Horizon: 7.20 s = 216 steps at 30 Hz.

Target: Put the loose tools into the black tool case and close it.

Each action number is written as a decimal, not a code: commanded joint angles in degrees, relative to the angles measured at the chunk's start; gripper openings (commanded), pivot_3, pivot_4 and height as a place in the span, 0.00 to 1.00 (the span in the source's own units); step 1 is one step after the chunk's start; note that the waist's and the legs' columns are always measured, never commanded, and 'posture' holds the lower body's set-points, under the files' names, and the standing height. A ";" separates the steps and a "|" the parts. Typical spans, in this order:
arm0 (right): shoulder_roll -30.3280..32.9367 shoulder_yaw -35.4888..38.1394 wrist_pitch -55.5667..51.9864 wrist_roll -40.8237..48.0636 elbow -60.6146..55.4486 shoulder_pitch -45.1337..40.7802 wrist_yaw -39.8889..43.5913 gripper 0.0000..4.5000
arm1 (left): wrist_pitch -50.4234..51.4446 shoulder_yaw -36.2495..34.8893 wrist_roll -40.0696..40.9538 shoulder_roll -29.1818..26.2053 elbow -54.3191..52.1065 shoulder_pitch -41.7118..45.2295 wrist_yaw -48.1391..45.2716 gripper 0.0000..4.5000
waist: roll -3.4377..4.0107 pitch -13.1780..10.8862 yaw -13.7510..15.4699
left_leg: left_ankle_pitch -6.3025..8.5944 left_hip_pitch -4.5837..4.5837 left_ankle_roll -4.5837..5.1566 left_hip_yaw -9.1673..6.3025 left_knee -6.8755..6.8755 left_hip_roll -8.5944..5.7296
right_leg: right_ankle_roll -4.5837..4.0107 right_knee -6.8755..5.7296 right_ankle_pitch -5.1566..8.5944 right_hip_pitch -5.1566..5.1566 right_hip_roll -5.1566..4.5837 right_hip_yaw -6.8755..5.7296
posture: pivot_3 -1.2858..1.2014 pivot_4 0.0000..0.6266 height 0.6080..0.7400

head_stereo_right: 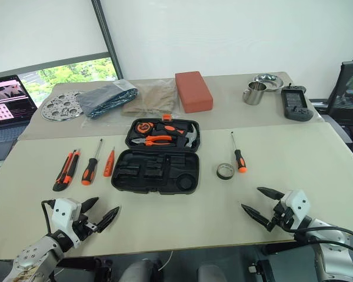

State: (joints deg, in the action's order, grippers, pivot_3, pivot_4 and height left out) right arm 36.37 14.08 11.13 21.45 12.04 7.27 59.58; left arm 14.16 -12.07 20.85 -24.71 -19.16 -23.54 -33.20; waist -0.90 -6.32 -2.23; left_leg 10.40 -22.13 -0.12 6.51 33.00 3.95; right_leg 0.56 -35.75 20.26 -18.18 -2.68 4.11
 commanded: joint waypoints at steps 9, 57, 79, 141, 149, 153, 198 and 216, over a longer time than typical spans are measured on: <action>0.34 0.58 -1.01 0.94 -3.78 -0.14 -0.29 0.98 | -7.06 -2.64 0.41 0.23 8.27 -0.58 -2.95 1.00 | 0.01 0.01 -0.04 | 0.00 0.04 0.00 0.01 0.00 0.01 | 0.00 -0.04 0.00 0.00 0.01 -0.01 | 0.52 0.24 1.00; 2.28 -11.17 -30.09 11.52 -33.92 -20.65 -2.55 1.00 | 21.18 -3.93 -4.25 0.45 10.12 29.14 23.50 0.32 | -0.22 -0.17 1.56 | -0.08 -0.16 -0.11 -0.08 0.29 -0.01 | 0.08 -0.24 -0.04 -0.09 0.29 -0.19 | 0.52 0.24 1.00; 2.90 -8.43 -29.08 11.79 -29.85 -21.57 -1.47 1.00 | -15.69 9.58 -3.20 -12.82 38.90 55.41 -32.46 0.21 | -0.22 -0.19 1.92 | -0.14 -0.16 -0.19 0.08 0.29 -0.08 | 0.08 -0.24 -0.04 -0.13 0.33 -0.31 | 0.52 0.24 1.00; 2.12 -4.85 -29.89 11.68 -39.60 -10.75 -9.25 1.00 | -43.67 23.50 -39.43 -4.92 95.51 91.98 -26.48 0.99 | -0.12 -0.14 1.98 | -0.23 -0.97 -0.08 -0.09 1.00 0.01 | 0.11 -1.19 -0.04 -1.03 0.89 -0.17 | 0.52 0.24 1.00; 1.79 -6.68 -29.57 11.79 -38.28 -11.66 -8.28 1.00 | -44.05 16.08 -31.36 -4.62 93.49 95.41 -28.60 0.99 | -0.12 -0.14 2.22 | -0.28 -1.02 -0.16 -0.06 1.03 0.01 | 0.11 -1.22 -0.04 -1.05 0.91 -0.17 | 0.52 0.24 1.00; 1.59 -7.29 -29.21 11.65 -37.04 -12.36 -7.61 1.00 | -37.94 10.67 -24.78 -0.93 90.34 93.12 -27.18 0.99 | -0.10 -0.13 2.29 | -0.29 -1.00 -0.17 -0.05 1.05 0.00 | 0.10 -1.25 -0.04 -1.04 0.90 -0.18 | 0.52 0.24 1.00; 3.97 -2.16 -30.71 13.14 -39.61 -6.98 -7.07 1.00 | 14.60 12.89 -18.03 24.19 29.93 57.31 18.44 0.13 | -0.06 -0.10 2.87 | -0.51 -0.97 -0.54 -0.37 1.38 0.00 | 0.11 -1.13 -0.04 -0.57 1.11 0.07 | 0.52 0.24 1.00; 4.03 -2.23 -30.29 12.88 -39.50 -6.77 -7.05 1.00 | 20.59 11.74 -17.36 23.89 35.14 54.53 22.90 0.01 | -0.02 -0.07 2.52 | -0.35 -0.62 -0.30 -0.70 1.29 -0.03 | 0.11 -0.99 -0.03 -0.14 1.11 0.07 | 0.52 0.24 1.00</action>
State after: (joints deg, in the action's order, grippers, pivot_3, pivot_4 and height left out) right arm 39.81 10.17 -19.27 32.95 -25.49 0.81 52.40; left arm 31.73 0.14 3.73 -0.28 13.20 32.98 -11.56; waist -0.92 -6.39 0.29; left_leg 10.05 -22.70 -0.41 5.81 34.29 3.93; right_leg 0.67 -36.74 20.23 -18.28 -1.57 4.17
